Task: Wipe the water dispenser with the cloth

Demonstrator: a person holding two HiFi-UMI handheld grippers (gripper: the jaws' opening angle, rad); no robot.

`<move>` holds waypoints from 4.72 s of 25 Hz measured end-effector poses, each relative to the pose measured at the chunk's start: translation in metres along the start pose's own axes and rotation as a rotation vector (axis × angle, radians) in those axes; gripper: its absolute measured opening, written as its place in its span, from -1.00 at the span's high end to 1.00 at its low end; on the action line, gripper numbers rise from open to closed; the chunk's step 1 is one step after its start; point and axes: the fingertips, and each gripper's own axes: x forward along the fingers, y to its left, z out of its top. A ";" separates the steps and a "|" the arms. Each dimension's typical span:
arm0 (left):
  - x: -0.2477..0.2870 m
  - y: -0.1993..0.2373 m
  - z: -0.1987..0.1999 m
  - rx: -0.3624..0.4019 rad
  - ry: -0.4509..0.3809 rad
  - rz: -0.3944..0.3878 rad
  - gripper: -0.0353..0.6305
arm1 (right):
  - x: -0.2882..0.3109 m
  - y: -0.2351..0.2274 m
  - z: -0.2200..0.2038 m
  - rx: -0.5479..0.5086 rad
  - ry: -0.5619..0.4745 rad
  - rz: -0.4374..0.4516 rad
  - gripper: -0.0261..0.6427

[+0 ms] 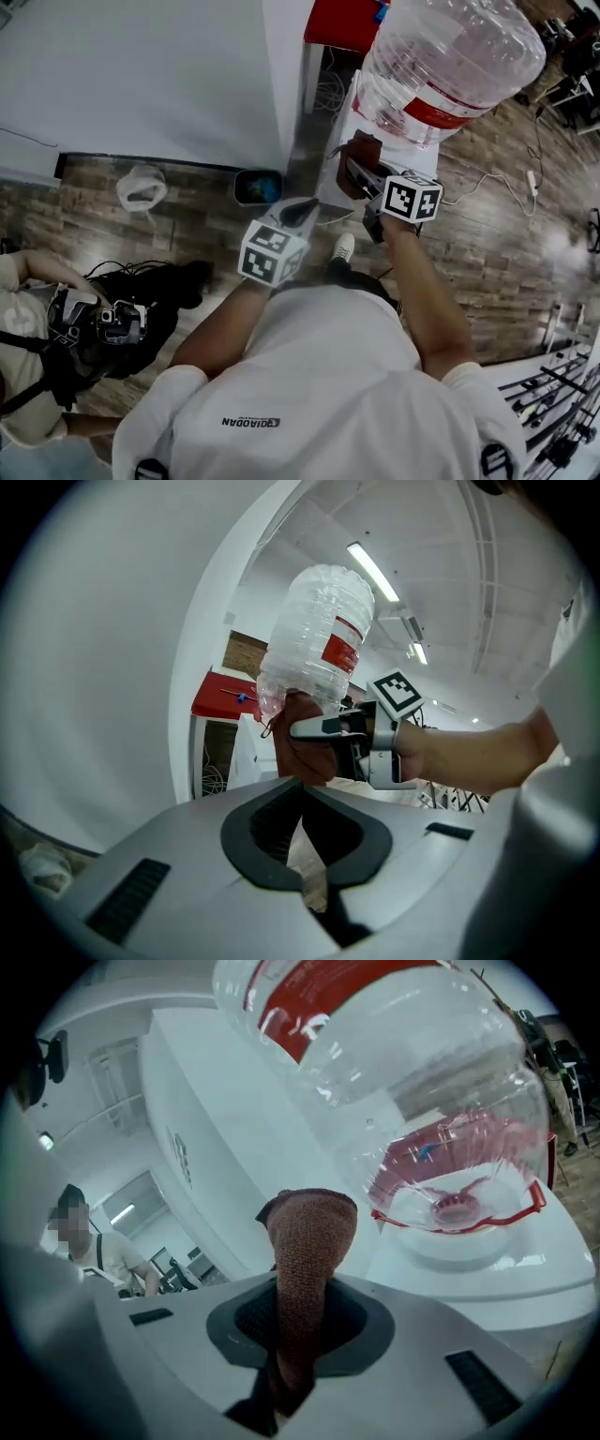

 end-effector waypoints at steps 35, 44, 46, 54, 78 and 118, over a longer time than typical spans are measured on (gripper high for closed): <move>0.065 -0.033 0.012 -0.043 0.016 0.115 0.93 | -0.094 -0.130 -0.010 0.114 0.058 -0.043 0.75; 0.086 -0.059 0.007 -0.069 0.018 0.196 0.93 | -0.129 -0.170 -0.014 0.123 0.071 -0.010 0.75; 0.090 -0.064 0.004 -0.073 0.020 0.208 0.93 | -0.135 -0.178 -0.016 0.121 0.075 -0.011 0.75; 0.102 -0.079 -0.002 -0.077 0.030 0.238 0.93 | -0.148 -0.198 -0.007 0.107 0.049 0.007 0.75; 0.124 -0.017 0.039 0.000 0.064 0.226 0.93 | -0.144 -0.217 0.023 0.092 0.055 -0.066 0.75; 0.128 -0.026 0.029 0.566 0.368 -0.451 0.93 | -0.146 -0.158 -0.062 0.829 -0.897 -0.340 0.75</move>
